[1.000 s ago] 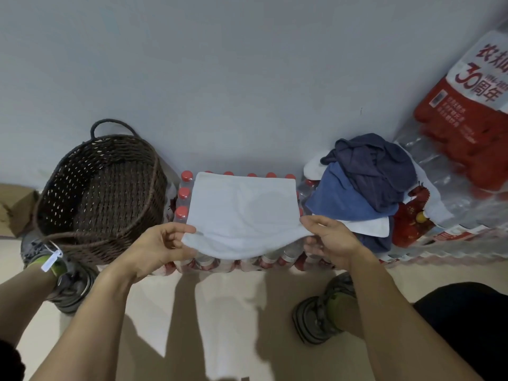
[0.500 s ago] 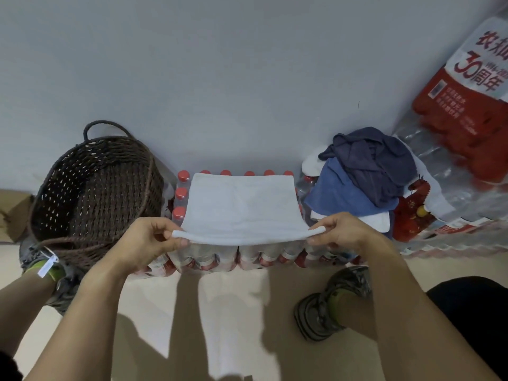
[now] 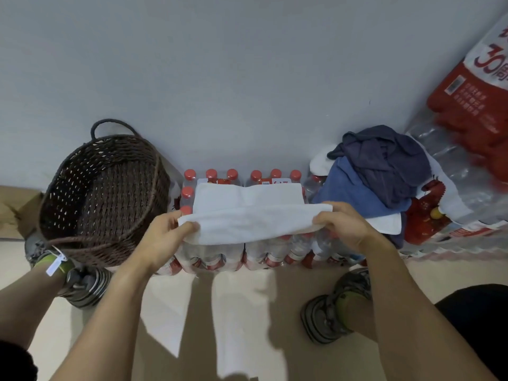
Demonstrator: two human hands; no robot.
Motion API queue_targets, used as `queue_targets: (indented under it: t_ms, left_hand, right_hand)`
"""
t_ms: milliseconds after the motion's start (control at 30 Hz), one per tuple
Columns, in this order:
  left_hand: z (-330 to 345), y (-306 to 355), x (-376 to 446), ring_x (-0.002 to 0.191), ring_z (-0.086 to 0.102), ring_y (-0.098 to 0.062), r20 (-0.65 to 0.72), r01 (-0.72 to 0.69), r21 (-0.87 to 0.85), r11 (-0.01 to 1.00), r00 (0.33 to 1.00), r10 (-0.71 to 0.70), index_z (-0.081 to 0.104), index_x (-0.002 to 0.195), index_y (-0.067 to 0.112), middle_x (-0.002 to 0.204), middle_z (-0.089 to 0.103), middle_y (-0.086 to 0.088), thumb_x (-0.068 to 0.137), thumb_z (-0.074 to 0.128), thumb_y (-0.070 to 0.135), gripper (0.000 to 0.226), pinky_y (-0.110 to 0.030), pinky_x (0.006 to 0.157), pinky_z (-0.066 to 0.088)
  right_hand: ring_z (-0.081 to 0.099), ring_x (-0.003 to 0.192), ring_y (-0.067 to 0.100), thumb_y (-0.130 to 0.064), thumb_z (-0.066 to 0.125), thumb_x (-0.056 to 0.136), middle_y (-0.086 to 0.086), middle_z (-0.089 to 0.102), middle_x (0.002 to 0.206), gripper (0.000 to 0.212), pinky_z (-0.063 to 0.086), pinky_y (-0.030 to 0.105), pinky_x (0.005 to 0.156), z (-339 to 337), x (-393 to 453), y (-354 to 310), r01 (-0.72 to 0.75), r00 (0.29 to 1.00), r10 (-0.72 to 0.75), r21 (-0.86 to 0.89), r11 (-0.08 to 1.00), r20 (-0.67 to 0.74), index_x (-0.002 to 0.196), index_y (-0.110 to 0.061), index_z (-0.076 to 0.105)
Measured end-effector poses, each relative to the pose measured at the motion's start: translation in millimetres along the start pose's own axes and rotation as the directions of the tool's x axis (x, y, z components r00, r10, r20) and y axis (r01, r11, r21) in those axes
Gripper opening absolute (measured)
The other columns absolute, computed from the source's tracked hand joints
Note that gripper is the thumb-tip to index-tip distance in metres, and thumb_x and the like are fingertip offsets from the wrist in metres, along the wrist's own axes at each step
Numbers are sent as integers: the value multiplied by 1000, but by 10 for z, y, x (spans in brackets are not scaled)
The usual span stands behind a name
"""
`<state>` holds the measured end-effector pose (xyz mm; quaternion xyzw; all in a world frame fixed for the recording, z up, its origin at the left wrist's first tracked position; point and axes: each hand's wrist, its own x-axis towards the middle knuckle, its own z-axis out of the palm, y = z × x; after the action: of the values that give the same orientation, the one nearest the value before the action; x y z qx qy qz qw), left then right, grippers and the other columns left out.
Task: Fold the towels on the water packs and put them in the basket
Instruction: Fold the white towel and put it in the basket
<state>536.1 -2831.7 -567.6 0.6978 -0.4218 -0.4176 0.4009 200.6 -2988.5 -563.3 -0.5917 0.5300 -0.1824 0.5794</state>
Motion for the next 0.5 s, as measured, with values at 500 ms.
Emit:
queue_targets:
  t_ms: [500]
  left_hand:
    - [220, -303, 866, 73, 55, -9, -195, -103, 334, 937, 965, 175, 39, 95, 24, 82, 57, 7, 102, 37, 40, 18, -31, 57, 39]
  right_hand:
    - [58, 92, 17, -35, 52, 100, 2, 62, 102, 26, 47, 27, 73, 299, 673, 239, 106, 949, -193, -327, 939, -247, 113, -13, 52]
